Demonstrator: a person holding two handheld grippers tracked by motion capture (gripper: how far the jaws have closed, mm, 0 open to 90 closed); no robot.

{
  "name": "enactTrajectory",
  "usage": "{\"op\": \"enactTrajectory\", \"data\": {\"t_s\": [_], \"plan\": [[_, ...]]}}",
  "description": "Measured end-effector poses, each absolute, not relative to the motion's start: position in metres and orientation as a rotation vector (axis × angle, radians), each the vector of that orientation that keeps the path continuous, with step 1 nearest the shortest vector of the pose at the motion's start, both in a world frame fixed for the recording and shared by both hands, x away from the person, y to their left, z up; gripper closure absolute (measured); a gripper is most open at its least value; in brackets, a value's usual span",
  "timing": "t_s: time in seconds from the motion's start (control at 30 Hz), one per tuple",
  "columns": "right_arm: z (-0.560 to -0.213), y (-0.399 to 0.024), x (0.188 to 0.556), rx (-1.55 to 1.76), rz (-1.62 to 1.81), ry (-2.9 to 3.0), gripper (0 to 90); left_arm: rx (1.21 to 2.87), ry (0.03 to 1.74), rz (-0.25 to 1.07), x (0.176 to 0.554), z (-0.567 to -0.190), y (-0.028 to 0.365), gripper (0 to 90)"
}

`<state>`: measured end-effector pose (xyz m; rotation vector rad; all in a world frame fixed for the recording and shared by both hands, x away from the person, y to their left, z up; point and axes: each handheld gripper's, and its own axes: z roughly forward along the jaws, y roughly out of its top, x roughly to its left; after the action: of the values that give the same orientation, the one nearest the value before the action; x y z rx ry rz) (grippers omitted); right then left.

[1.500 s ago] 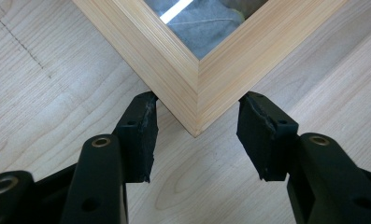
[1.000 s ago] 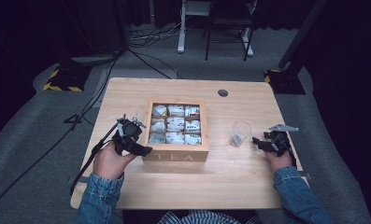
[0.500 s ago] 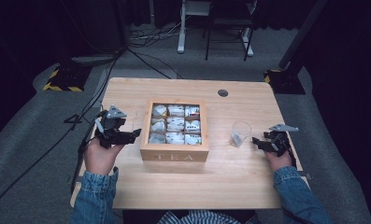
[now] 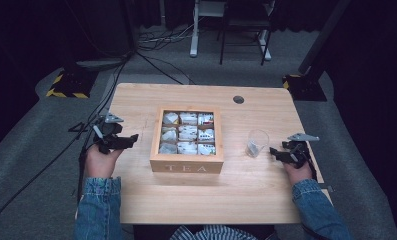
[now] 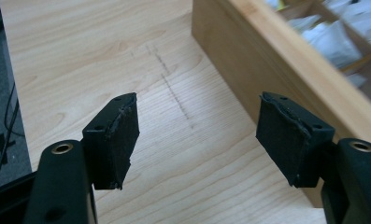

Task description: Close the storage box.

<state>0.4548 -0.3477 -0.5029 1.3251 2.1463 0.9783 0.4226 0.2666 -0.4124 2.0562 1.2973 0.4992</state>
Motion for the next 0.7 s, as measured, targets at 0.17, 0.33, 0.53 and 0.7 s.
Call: {"op": "enactTrajectory", "data": {"t_s": [0.17, 0.33, 0.53, 0.7], "plan": [[-0.503, -0.348, 0.455, 1.325, 0.978, 2.146, 32.9, 2.057, 1.333, 0.483, 0.432, -0.429, 0.274, 30.8], [-0.503, -0.348, 0.455, 1.325, 0.978, 2.146, 32.8, 2.060, 1.358, 0.463, 0.439, -0.443, 0.280, 30.7], [-0.503, -0.348, 0.455, 1.321, 0.979, 2.149, 32.2, 2.113, 1.351, 0.476, 0.448, -0.459, 0.277, 29.6], [-0.503, -0.348, 0.455, 1.321, 0.979, 2.149, 32.2, 2.135, 1.325, 0.465, 0.452, -0.468, 0.272, 28.3]]}}
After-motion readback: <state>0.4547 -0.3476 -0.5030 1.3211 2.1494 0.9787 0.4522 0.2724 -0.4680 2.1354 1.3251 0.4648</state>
